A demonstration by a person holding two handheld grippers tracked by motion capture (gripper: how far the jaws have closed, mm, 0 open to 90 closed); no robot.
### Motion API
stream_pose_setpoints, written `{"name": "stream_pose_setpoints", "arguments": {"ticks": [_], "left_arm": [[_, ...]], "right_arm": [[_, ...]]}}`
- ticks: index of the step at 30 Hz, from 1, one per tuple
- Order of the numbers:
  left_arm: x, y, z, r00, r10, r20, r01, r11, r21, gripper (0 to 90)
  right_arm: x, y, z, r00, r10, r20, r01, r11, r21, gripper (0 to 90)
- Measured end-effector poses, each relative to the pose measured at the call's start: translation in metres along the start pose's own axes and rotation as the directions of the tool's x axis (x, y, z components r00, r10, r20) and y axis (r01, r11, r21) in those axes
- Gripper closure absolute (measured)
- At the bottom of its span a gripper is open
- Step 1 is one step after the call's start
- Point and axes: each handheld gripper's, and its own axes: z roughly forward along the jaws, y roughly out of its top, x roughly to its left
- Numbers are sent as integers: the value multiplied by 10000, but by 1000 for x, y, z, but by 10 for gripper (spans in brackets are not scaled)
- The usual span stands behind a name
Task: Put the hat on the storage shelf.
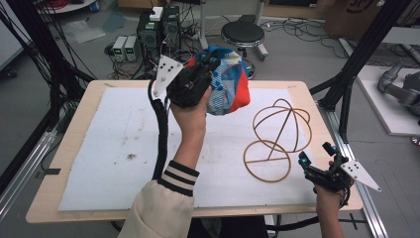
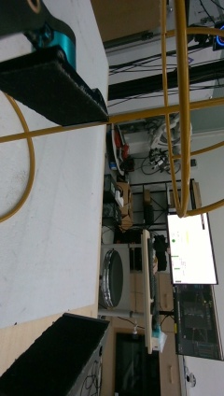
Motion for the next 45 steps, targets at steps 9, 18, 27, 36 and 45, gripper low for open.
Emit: {"name": "stream_pose_setpoints", "arguments": {"ticks": [9, 18, 27, 36, 45], "left_arm": [[-26, -9, 19, 9978, -224, 621, 222, 9997, 46, 879], [-60, -17, 37, 9934, 22, 1144, -34, 9999, 109, 879], [-78, -33, 50, 9907, 185, 1349, -270, 9978, 614, 878], [-102, -46, 59, 9820, 863, 1680, -1052, 9887, 1069, 878], [-111, -60, 70, 9786, 1238, 1641, -1551, 9685, 1946, 877]], "right_arm": [[0, 0, -1, 10000, -29, 19, 29, 10000, 2, 27], [1, 1, -8, 9999, -84, 77, 84, 10000, -40, 27], [1, 3, -10, 10000, -79, 54, 79, 9999, -74, 27], [2, 3, -9, 10000, -67, 12, 67, 9999, -110, 27], [2, 3, -10, 10000, -55, 30, 55, 9999, -90, 27]]}}
